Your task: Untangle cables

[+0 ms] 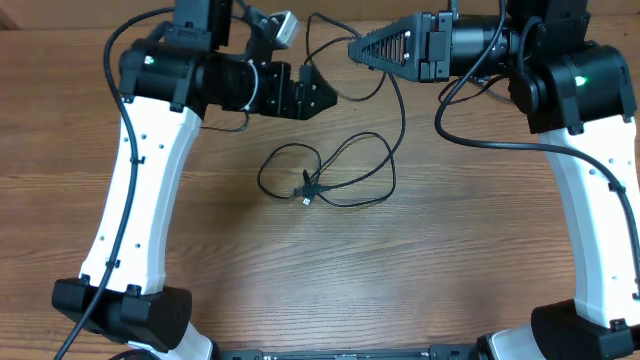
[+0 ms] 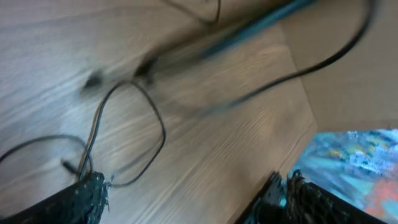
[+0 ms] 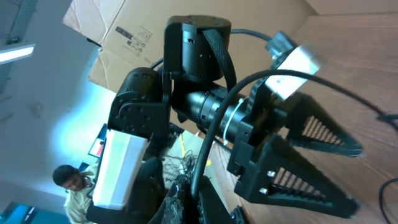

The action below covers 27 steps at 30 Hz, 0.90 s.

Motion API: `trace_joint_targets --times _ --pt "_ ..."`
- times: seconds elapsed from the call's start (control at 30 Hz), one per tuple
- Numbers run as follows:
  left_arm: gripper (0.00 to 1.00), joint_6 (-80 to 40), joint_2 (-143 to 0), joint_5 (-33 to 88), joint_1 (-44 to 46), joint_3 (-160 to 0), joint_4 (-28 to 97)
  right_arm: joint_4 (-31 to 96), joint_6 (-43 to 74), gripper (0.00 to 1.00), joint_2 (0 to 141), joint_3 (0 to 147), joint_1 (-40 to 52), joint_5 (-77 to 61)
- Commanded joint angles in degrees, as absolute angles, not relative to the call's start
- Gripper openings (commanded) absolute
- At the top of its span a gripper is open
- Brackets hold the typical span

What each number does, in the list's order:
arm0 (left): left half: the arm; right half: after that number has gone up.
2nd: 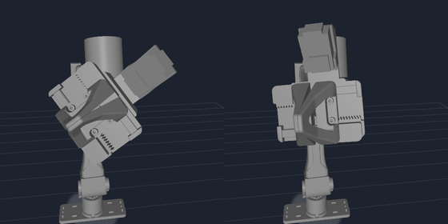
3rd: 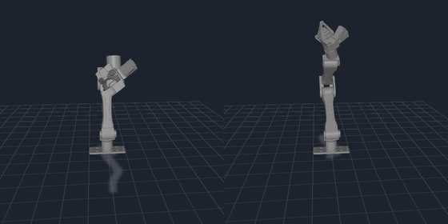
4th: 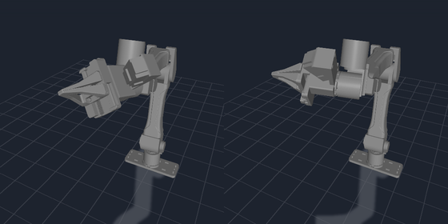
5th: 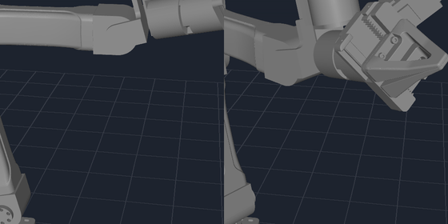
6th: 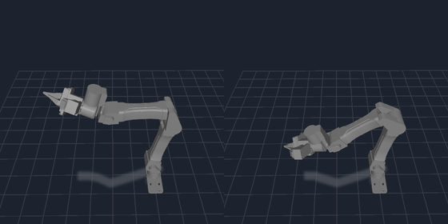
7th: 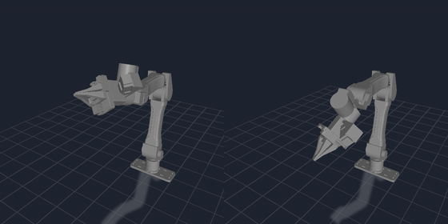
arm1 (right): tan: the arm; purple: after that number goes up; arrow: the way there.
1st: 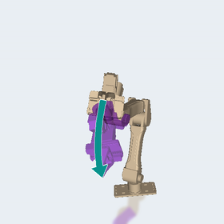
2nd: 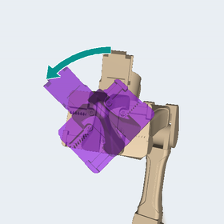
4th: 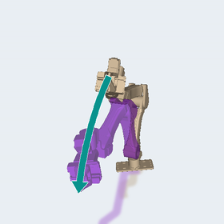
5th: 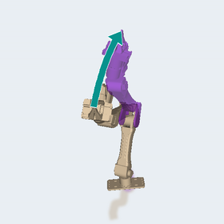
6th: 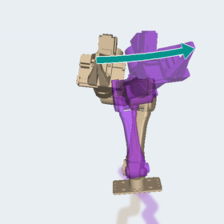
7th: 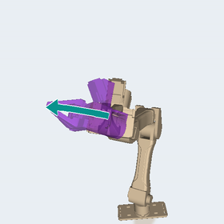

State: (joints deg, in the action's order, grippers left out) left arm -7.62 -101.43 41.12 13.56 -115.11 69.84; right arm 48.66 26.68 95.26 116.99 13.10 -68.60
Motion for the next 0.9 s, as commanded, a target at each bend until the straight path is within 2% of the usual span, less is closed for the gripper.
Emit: trace_joint_targets --times 0.0,0.2,0.33,0.5,0.67,0.87 --pt "0.93 -13.65 -101.60 36.62 14.61 -115.50 67.75 48.31 27.29 0.04 95.04 117.36 12.78 -70.52" --pt "0.94 -25.65 -101.75 21.19 15.79 -115.50 65.08 48.34 27.27 0.04 95.04 117.36 12.84 -70.85" --pt "0.89 -31.16 -102.08 14.31 15.84 -115.50 63.66 48.47 27.24 0.04 95.04 117.36 12.88 -70.85" --pt "0.91 -38.11 -102.89 6.31 15.79 -115.50 61.89 49.74 27.22 0.04 95.04 117.34 12.91 -70.83" --pt "0.91 -37.32 -103.39 10.31 15.79 -115.50 61.84 50.02 27.20 0.04 95.04 117.34 12.88 -70.83" --pt "0.90 -23.68 -103.39 22.26 15.79 -115.50 61.71 49.50 27.18 0.04 95.07 117.34 12.88 -70.35"
